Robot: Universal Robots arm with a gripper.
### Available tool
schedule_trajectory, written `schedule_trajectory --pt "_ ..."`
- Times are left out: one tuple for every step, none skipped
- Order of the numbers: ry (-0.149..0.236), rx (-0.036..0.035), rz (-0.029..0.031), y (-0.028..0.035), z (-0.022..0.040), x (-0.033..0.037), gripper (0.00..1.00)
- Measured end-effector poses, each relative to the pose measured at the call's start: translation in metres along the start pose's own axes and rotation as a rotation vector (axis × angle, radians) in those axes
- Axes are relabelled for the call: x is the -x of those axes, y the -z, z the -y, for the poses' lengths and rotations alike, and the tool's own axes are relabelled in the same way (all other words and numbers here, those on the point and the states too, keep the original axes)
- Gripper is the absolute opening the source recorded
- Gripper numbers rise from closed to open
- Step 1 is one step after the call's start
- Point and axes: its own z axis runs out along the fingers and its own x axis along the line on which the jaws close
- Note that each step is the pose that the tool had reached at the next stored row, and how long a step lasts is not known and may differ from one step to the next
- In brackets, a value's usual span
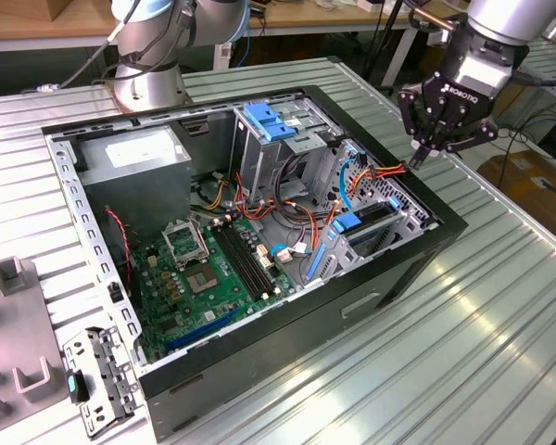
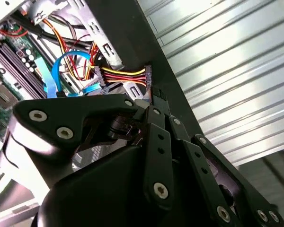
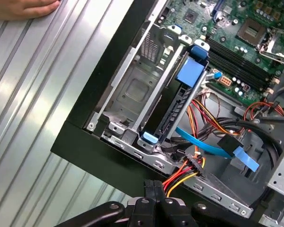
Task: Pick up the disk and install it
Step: 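Insert the first disk wire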
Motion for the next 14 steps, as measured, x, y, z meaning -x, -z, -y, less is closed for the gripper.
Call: schedule_trajectory --pt "0.017 -0.0002 0.0 0.0 0.0 0.0 0.11" --pt "0.024 -0.0003 0.0001 0.0 0.0 0.0 0.11" --pt "0.026 -0.0003 0.0001 0.0 0.0 0.0 0.11" --pt "0.026 -0.0004 0.0001 0.0 0.0 0.0 0.11" --pt "0.026 -0.0004 0.0001 0.0 0.0 0.0 0.11" --pt "0.026 -0.0004 0.0001 0.0 0.0 0.0 0.11" --pt "0.026 -0.0004 0.0001 0.0 0.0 0.0 0.11" --pt "0.026 -0.0004 0.0001 0.0 0.0 0.0 0.11" --pt "0.028 -0.0004 0.0001 0.0 0.0 0.0 0.11" --pt "0.037 -0.0005 0.0002 -0.0001 0.0 0.0 0.11" --pt "0.054 -0.0007 0.0002 0.0 0.0 0.0 0.11" --pt "0.071 -0.0009 0.0002 0.0 0.0 0.0 0.11" --pt "0.088 -0.0011 0.0002 0.0 0.0 0.0 0.11" --pt "0.116 -0.0014 0.0002 0.0 0.0 0.0 0.11"
